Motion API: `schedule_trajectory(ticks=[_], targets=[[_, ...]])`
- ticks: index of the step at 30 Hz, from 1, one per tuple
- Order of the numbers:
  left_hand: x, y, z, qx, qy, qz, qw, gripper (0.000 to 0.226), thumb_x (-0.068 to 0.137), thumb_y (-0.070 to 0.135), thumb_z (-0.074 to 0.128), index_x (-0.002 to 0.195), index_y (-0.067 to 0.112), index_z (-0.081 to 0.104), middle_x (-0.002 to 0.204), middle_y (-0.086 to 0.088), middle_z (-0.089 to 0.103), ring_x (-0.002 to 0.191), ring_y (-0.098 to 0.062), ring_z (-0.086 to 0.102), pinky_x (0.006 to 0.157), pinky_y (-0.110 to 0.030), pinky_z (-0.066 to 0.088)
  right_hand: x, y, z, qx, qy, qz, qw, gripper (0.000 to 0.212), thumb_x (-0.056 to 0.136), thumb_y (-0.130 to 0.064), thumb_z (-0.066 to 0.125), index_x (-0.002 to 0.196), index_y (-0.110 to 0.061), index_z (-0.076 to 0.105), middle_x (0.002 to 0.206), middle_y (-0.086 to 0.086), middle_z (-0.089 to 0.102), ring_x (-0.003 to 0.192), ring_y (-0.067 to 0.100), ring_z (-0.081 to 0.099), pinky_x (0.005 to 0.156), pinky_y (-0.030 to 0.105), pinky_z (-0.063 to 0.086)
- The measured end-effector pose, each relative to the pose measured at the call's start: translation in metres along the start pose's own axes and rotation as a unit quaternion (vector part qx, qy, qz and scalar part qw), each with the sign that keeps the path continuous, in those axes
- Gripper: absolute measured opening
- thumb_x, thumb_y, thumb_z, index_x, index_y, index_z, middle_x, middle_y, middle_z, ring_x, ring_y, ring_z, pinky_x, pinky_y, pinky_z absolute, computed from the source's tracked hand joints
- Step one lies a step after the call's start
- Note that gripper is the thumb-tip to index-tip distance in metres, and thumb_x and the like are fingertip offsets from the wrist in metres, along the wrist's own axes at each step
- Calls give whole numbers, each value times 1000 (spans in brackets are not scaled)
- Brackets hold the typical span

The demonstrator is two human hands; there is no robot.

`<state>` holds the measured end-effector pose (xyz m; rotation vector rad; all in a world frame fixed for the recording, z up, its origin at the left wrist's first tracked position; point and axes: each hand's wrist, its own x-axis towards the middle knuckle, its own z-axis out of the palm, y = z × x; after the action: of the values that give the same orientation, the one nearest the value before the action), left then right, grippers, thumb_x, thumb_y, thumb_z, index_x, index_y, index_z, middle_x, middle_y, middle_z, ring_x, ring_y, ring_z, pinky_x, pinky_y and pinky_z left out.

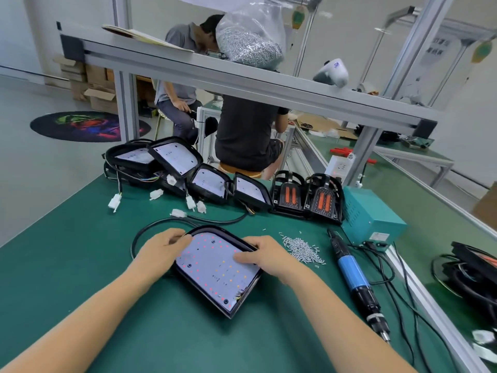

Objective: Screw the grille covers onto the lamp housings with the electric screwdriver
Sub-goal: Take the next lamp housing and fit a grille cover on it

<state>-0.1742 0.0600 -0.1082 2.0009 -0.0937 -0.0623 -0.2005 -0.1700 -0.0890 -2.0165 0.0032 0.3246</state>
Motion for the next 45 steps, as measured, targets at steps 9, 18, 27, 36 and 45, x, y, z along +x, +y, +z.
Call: schedule_trajectory(ticks=[9, 18, 27, 36, 45], targets=[[23, -7, 31, -62, 105, -46, 991, 29, 88, 7, 54, 62, 10, 41, 59, -4, 34, 60, -20, 27, 59, -31, 20, 1, 10, -5, 2, 28, -27, 999, 9, 89, -25, 70, 98, -26, 71, 88, -8, 69, 74, 5, 60, 75, 18, 47], [35, -20, 41, -96, 203, -95, 970, 20, 90, 12, 54, 86, -6, 60, 68, -11, 46, 62, -22, 37, 55, -31, 25, 22, 22, -50, -200, 256, 6, 946, 38, 97, -33, 56, 131, -16, 60, 133, 0, 55, 118, 17, 52, 95, 27, 40], [34, -19, 43, -116, 208, -107, 965, 13, 90, 13, 53, 81, 9, 62, 73, -9, 55, 64, -23, 43, 57, -30, 31, 44, 50, -110, -516, 269, 122, 804, 42, 100, -34, 48, 131, -6, 52, 162, 6, 7, 145, 30, 14, 116, 45, 22], [33, -15, 44, -102, 215, -108, 965, 14, 90, 13, 52, 83, 11, 64, 73, -12, 59, 60, -23, 43, 55, -29, 33, 62, 53, -121, -573, 188, 137, 786, 33, 100, -30, 49, 126, -11, 57, 162, 5, 7, 142, 33, 20, 112, 45, 25], [33, -14, 43, -83, 203, -111, 969, 19, 89, 11, 51, 71, 12, 58, 60, -3, 48, 53, -20, 36, 51, -27, 28, 64, 49, -125, -499, 244, 95, 826, 23, 92, 6, 52, 114, 1, 55, 146, 11, 33, 106, 30, 54, 74, 36, 44]])
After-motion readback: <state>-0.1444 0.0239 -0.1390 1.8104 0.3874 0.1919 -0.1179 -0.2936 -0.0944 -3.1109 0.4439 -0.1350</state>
